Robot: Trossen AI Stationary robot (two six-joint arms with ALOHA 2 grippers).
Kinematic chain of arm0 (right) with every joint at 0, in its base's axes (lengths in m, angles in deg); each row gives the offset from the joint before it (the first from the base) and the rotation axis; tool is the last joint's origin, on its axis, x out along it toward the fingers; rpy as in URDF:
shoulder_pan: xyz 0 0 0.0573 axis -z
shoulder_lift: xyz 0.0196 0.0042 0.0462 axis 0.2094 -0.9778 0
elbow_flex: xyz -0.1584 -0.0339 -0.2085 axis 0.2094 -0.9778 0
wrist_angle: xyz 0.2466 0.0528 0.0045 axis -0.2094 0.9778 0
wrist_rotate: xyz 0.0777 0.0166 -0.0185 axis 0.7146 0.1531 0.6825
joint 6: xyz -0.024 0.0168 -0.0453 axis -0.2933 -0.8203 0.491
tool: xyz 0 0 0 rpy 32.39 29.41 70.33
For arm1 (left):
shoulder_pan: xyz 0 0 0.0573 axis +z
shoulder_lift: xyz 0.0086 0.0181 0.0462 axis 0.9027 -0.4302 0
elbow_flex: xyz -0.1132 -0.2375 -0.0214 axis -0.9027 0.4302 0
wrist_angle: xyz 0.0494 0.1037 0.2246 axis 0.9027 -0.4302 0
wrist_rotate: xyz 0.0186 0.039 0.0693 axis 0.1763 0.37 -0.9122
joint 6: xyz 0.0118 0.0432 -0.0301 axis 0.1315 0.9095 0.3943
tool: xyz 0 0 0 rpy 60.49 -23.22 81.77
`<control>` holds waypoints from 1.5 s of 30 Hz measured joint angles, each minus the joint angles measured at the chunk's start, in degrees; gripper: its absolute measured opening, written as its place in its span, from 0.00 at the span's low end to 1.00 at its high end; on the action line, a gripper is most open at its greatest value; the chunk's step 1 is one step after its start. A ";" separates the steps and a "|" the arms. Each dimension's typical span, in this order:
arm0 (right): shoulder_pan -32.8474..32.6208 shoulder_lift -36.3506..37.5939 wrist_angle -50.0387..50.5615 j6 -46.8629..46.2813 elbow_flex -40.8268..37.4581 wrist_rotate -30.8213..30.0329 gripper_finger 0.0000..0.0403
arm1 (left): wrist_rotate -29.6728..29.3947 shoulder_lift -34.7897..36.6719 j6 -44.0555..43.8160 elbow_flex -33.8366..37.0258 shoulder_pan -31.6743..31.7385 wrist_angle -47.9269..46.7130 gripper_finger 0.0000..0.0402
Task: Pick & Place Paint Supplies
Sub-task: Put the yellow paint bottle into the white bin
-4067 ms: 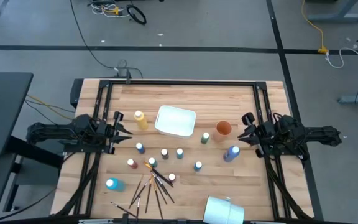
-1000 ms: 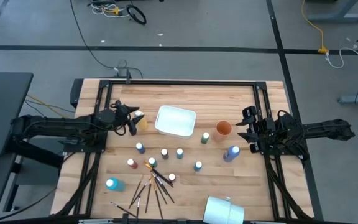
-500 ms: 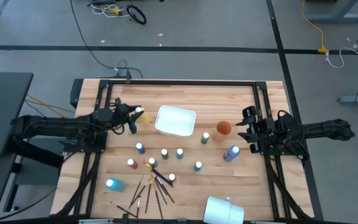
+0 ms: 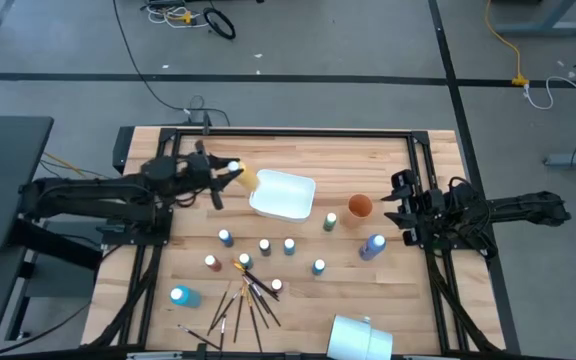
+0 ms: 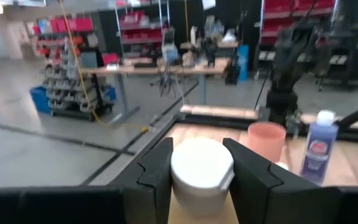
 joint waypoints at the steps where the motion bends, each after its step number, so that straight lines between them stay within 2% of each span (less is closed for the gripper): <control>1: 0.00 -0.01 -0.03 0.01 0.00 -0.02 0.43 | -0.22 -1.97 0.05 0.02 0.00 1.24 0.31; 10: 0.00 -0.01 -0.10 -0.01 0.00 -0.02 0.43 | -0.17 -16.98 -1.52 0.02 1.12 14.36 0.31; 21: 0.00 -0.01 -0.08 -0.05 0.00 0.00 0.43 | -0.42 -27.26 -4.63 0.02 4.57 16.76 0.32; 30: 0.00 -0.01 -0.08 -0.05 0.00 0.00 0.43 | -4.31 -34.79 -4.52 0.02 4.61 23.00 0.32; 34: 0.00 -0.01 -0.08 -0.07 0.00 0.00 0.43 | -5.33 -37.11 -5.48 -0.02 4.61 24.92 0.32; 45: 0.00 -0.01 -0.08 -0.05 0.00 0.00 0.43 | -6.51 -37.36 -4.35 0.01 4.61 24.63 0.40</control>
